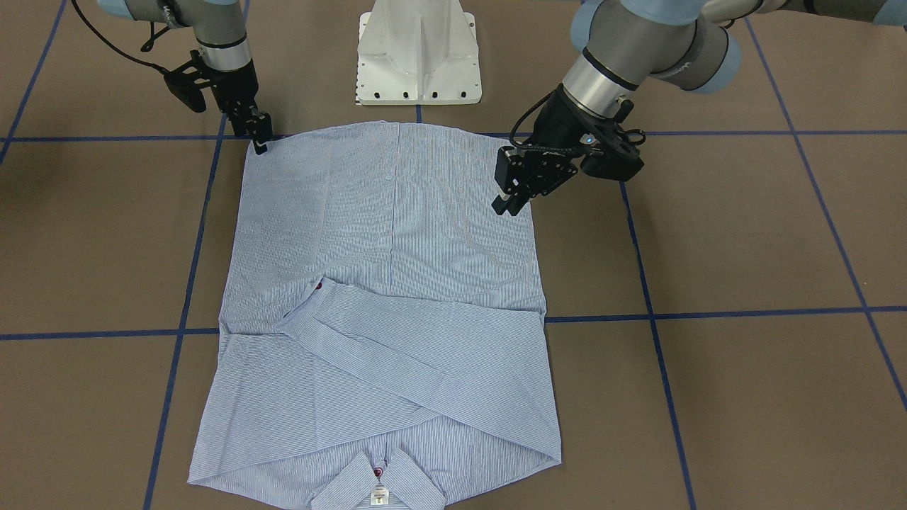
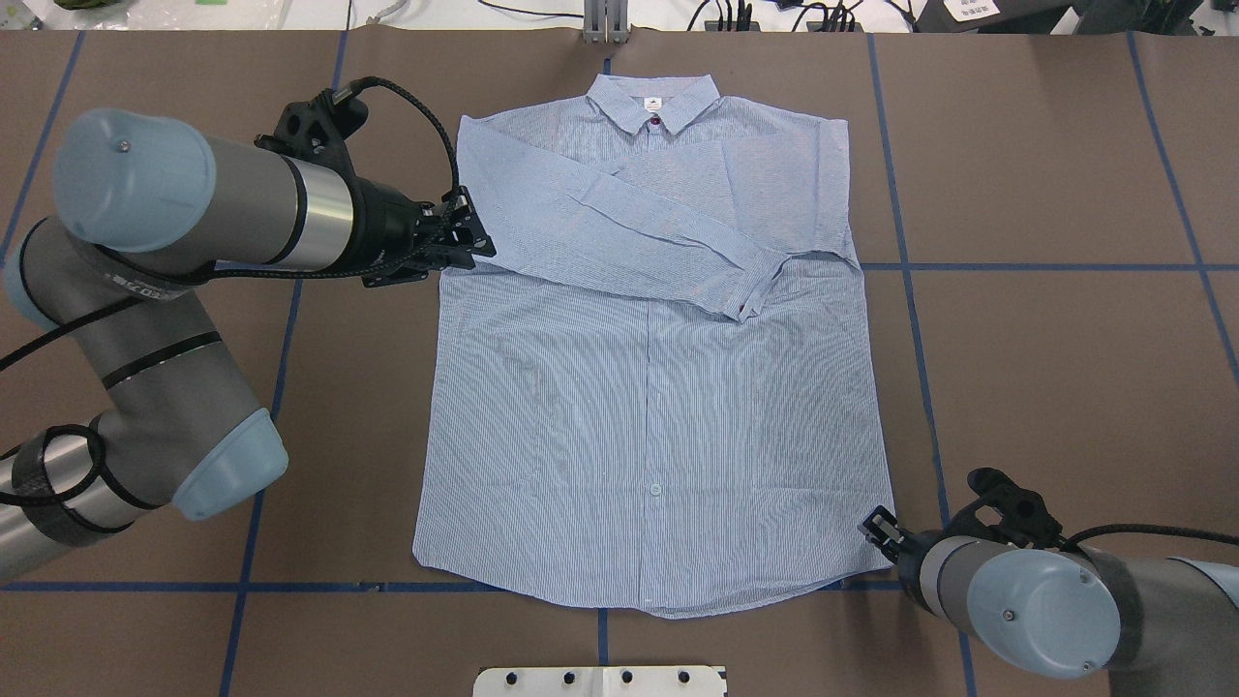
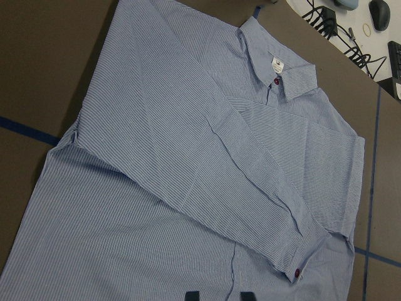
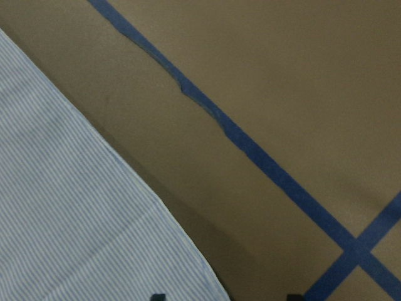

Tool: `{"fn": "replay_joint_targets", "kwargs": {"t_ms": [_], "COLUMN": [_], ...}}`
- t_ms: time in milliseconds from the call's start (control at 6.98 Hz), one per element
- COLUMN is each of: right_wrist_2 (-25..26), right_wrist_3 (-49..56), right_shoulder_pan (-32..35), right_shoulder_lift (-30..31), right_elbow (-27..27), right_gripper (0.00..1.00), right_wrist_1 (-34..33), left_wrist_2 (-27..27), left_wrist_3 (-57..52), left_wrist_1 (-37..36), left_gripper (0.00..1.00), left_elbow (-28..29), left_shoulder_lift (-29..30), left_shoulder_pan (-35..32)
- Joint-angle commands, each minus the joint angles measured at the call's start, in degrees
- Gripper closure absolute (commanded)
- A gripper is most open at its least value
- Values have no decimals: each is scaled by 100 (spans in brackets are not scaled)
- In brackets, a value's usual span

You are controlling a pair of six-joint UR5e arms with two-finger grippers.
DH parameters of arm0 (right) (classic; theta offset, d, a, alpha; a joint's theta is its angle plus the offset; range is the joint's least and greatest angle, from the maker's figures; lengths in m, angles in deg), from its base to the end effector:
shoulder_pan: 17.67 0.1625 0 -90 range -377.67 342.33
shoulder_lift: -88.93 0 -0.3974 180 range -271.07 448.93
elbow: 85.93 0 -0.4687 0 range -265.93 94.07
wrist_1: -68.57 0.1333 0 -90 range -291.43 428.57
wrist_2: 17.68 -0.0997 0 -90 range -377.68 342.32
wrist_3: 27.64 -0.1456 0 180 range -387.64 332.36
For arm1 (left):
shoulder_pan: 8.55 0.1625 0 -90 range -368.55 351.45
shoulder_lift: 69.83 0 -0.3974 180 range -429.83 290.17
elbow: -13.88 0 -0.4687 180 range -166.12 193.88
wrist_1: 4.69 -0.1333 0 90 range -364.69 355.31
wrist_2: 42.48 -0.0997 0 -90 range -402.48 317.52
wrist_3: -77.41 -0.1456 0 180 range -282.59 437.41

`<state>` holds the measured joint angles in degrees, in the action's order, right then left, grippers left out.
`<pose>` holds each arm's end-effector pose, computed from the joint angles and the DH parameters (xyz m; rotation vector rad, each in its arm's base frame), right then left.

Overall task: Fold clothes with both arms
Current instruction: 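Move both grippers to the two corners of the shirt hem nearest the robot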

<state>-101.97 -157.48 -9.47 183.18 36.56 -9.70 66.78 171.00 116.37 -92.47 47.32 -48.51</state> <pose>-0.5262 -0.2251 0.3840 -0.1011 -0.7186 0.8374 0.4667 -0.5023 0.1340 0.1301 1.3226 -0.4277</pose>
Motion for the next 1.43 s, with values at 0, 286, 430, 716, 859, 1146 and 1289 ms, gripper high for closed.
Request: {"fn": "replay_joint_targets", "kwargs": {"t_ms": [0, 286, 430, 716, 859, 1146, 1289], "right_wrist_2": [-26, -114, -157, -306, -324, -394, -525], "right_wrist_3": [-7, -15, -15, -24, -15, -7, -7], "right_shoulder_pan": [-3, -3, -3, 14, 32, 119, 207], "right_shoulder_lift": [-12, -21, -12, 14, 58, 67, 50], "right_elbow": [11, 37, 90, 309, 397, 407, 407], "right_gripper": [76, 88, 96, 100, 100, 100, 100], "right_wrist_1": [5, 5, -4, -4, -4, -4, -4], "left_wrist_2": [-2, -2, -2, -10, -576, -1528, -1827], "left_wrist_3": [-7, 2, 46, 717, 967, 1765, 1786], "left_wrist_1": [-4, -4, -21, -1033, -1641, -1884, -1893], "left_gripper": [65, 65, 64, 61, 62, 62, 62], "left_elbow": [-35, -61, -149, -630, -1120, -1643, -1600], "left_shoulder_lift": [-52, -61, -87, -219, -489, -1393, -1710], "left_shoulder_pan": [14, 15, 23, 415, 1045, 2277, 2534]}}
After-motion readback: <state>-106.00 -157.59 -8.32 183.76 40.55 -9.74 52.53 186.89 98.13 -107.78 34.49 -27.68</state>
